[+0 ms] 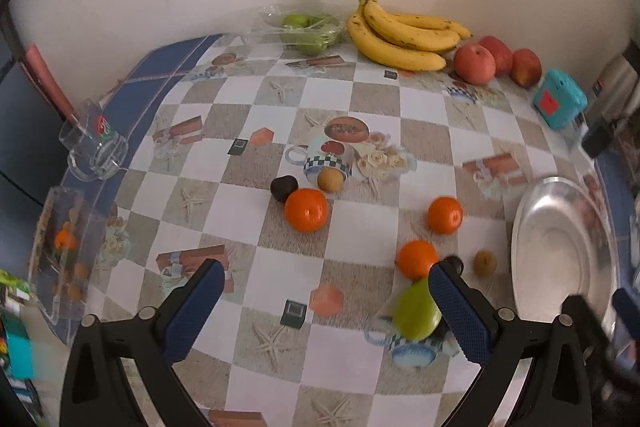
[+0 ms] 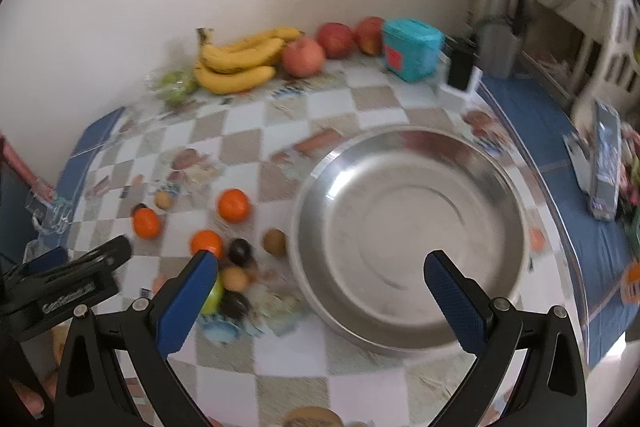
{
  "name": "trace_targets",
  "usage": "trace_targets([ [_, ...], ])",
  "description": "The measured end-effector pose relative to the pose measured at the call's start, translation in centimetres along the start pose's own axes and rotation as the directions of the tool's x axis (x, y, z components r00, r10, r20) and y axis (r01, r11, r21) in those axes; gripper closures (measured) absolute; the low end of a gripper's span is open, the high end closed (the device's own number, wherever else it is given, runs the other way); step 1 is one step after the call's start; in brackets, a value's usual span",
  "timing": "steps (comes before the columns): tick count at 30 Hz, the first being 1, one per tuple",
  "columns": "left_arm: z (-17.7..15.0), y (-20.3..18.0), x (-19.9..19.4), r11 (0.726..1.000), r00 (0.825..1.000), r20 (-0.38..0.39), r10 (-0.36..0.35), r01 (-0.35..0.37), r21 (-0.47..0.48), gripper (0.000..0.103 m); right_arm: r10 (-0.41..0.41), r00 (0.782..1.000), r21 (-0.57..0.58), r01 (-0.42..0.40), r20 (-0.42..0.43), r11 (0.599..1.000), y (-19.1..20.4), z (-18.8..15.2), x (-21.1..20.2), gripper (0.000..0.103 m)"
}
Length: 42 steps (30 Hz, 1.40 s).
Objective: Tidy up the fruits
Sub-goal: 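Grasp the green pear with the left tool while the right tool grasps a dark plum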
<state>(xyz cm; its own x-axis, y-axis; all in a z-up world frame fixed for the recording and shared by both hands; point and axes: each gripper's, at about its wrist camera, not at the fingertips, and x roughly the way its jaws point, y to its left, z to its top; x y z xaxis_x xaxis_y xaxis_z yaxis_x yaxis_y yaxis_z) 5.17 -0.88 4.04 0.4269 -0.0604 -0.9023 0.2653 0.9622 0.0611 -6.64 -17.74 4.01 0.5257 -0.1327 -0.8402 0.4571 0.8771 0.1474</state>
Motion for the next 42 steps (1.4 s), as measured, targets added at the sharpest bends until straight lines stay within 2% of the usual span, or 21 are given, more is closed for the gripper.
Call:
trace_targets([
  [4, 0.6, 1.0, 1.3, 0.998, 1.0, -0.016, 0.012, -0.012, -0.055, 0.0, 0.031, 0.999, -0.033, -0.031, -0.014, 0.999, 1.6, 0.4, 1.3, 0.0],
  [9, 0.4, 2.6, 3.4, 0.993, 0.999, -0.047, -0.019, 0.013, -0.115, 0.0, 0.07, 0.995, -0.037, -0.072, -0.067, 0.997, 2.8, 0.5, 3.5, 0.002],
  [11, 0.2, 3.1, 3.9, 0.991, 0.998, -0.054, -0.03, 0.023, -0.129, 0.0, 0.097, 0.992, -0.039, -0.1, -0.087, 0.994, 3.2, 0.4, 4.3, 0.009],
  [15, -0.3, 3.7, 4.2, 0.987, 0.997, -0.053, -0.048, 0.039, -0.153, 0.0, 0.12, 0.984, -0.047, -0.127, -0.133, 0.991, 3.9, -0.4, 5.3, 0.014],
  [17, -0.8, 3.8, 4.7, 0.986, 0.996, -0.075, -0.057, 0.045, -0.161, 0.0, 0.147, 0.978, -0.043, -0.155, -0.151, 0.987, 4.1, -0.9, 5.4, 0.022],
  [21, -1.3, 3.5, 5.3, 0.981, 0.99, -0.105, -0.098, 0.078, -0.176, 0.0, 0.158, 0.969, -0.055, -0.171, -0.189, 0.984, 4.1, -1.8, 5.8, 0.027],
  [24, -1.4, 2.8, 5.3, 0.975, 0.982, -0.114, -0.148, 0.126, -0.182, 0.0, 0.183, 0.955, -0.032, -0.196, -0.233, 0.98, 3.8, -2.4, 6.5, 0.034],
  [29, -1.7, 1.7, 5.8, 0.976, 0.976, -0.144, -0.164, 0.14, -0.165, 0.0, 0.221, 0.932, -0.002, -0.231, -0.286, 0.973, 3.6, -3.0, 7.7, 0.046],
  [38, -2.0, 1.1, 6.4, 0.97, 0.967, -0.164, -0.197, 0.167, -0.177, 0.0, 0.231, 0.913, -0.002, -0.246, -0.337, 0.969, 3.6, -3.6, 8.7, 0.062],
  [42, -2.2, 0.7, 6.7, 0.959, 0.953, -0.18, -0.243, 0.209, -0.193, 0.001, 0.228, 0.912, -0.002, -0.244, -0.342, 0.97, 3.5, -3.6, 8.8, 0.066],
])
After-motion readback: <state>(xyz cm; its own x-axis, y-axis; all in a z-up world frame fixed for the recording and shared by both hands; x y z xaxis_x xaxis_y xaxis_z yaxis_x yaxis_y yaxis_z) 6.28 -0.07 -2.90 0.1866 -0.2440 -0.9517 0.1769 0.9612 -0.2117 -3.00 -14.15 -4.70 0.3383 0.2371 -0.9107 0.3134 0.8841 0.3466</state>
